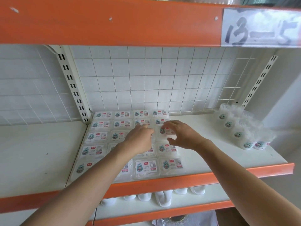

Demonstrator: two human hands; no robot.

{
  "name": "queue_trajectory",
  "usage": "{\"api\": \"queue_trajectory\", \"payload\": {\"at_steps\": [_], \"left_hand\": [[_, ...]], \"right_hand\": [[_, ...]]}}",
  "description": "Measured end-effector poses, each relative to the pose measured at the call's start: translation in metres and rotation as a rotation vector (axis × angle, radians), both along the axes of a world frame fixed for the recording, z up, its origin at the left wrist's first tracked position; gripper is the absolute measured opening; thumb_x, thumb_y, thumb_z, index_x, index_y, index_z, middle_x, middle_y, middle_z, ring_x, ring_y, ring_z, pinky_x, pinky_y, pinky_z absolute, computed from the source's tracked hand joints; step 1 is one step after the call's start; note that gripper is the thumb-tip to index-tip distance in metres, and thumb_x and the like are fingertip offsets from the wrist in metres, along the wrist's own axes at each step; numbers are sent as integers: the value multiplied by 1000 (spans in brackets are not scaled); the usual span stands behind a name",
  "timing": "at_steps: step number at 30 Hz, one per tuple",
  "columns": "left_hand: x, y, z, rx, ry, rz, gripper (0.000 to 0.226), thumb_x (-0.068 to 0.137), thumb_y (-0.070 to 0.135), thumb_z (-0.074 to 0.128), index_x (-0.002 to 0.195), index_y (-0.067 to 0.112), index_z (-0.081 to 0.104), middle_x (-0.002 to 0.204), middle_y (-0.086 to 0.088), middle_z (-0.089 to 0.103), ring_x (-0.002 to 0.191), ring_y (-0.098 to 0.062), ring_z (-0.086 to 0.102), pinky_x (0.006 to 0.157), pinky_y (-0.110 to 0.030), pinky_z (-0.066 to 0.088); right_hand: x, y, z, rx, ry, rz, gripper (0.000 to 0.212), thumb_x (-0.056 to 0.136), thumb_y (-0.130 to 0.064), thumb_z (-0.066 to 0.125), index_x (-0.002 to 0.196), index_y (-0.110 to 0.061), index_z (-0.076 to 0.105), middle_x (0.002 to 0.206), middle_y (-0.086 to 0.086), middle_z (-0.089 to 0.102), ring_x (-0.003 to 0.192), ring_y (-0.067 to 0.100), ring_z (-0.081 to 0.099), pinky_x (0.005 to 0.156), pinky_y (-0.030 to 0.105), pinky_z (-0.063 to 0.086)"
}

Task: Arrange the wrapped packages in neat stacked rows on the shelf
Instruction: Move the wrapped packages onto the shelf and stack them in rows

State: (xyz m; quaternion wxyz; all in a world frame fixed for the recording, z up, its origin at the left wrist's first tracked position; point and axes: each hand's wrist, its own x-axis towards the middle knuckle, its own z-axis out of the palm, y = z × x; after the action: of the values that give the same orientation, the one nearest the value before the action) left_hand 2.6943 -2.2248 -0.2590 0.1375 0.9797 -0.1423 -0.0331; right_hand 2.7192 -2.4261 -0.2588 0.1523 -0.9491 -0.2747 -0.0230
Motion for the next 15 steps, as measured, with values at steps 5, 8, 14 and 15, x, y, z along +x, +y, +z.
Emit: {"api": "queue_trajectory", "payload": {"at_steps": [5,8,14,15], "left_hand": [[-5,3,-6,23,26,-23,45,94,3,42,135,17,53,129,-4,48,126,-23,38,97,-42,45],[-5,4,-7,23,20,-43,45,95,3,40,137,16,51,130,-4,47,128,-22,36,100,-40,42],[-4,11,-6,-57,-10,-30,37,98,11,42,133,13,54,136,-6,47,132,-21,36,106,-37,38],[-2,12,-5,-49,-33,-19,35,98,15,45,131,11,54,135,-6,47,132,-22,37,105,-37,38]], "right_hand": [[5,4,-6,-17,23,13,44,84,-21,67,126,-22,55,132,-3,55,116,18,52,99,29,43],[7,5,-11,-44,32,24,43,87,-21,64,129,-23,53,140,-3,50,121,18,50,104,32,41],[11,1,-21,-57,46,26,42,91,-30,60,132,-27,51,149,-5,40,136,16,38,112,33,32],[11,1,-21,-48,43,24,41,92,-33,59,132,-27,51,150,-4,40,136,16,37,112,34,31]]}}
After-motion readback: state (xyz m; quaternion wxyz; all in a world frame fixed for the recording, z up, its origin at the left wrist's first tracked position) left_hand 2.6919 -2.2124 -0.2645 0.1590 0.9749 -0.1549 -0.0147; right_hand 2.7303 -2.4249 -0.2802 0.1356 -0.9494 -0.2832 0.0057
